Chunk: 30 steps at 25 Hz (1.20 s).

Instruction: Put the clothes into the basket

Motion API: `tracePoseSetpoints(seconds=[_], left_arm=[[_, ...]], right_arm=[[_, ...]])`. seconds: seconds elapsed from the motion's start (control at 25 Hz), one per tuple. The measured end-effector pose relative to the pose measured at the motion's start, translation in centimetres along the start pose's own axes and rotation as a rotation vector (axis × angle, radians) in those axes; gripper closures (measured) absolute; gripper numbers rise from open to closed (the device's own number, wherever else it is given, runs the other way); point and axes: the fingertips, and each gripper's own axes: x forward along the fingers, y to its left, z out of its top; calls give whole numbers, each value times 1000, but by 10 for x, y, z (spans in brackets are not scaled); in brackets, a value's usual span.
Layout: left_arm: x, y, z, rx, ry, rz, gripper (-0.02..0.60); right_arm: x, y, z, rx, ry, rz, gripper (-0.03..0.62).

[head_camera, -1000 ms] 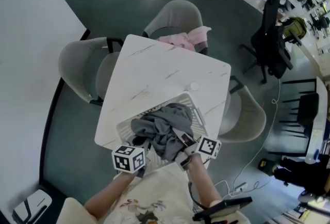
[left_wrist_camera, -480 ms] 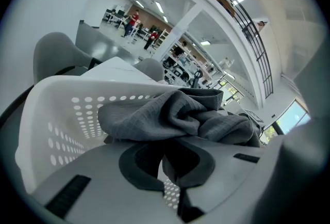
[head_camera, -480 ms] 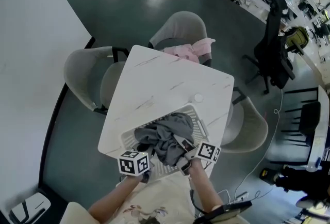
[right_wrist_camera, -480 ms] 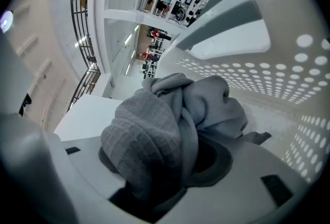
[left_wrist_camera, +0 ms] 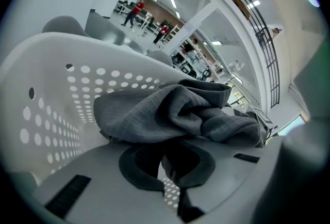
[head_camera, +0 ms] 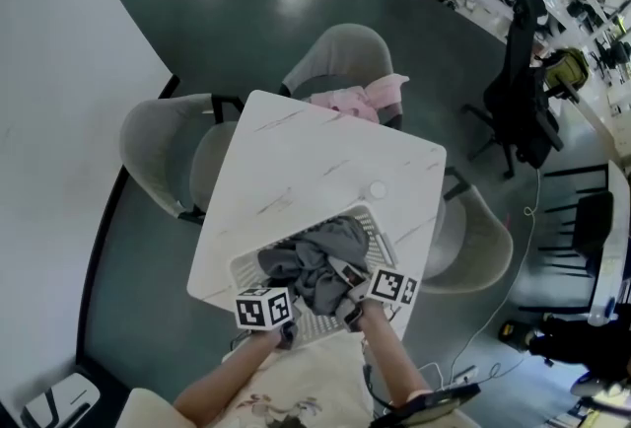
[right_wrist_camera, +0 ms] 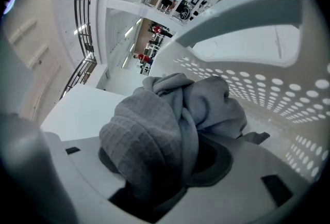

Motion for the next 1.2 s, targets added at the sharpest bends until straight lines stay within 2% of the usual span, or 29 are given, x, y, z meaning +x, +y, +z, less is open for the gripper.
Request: tracePoseSetpoints(seconds=[0.32,0.68,0.88,1.2], left_arm=[[10,8,-6,-110,28,10,571],[29,26,-14,-179,66,39,569],[40,37,-24,-194,101,67,571],[46,43,-28,-244,126,68,570]], right_arm=[[9,-5,0,-25,30,-15,347],[21,-16,2,-81,55,-60,347],[31,-32,1,-163,84,-119,347],[44,-56,-1,-246,147,-219,347]])
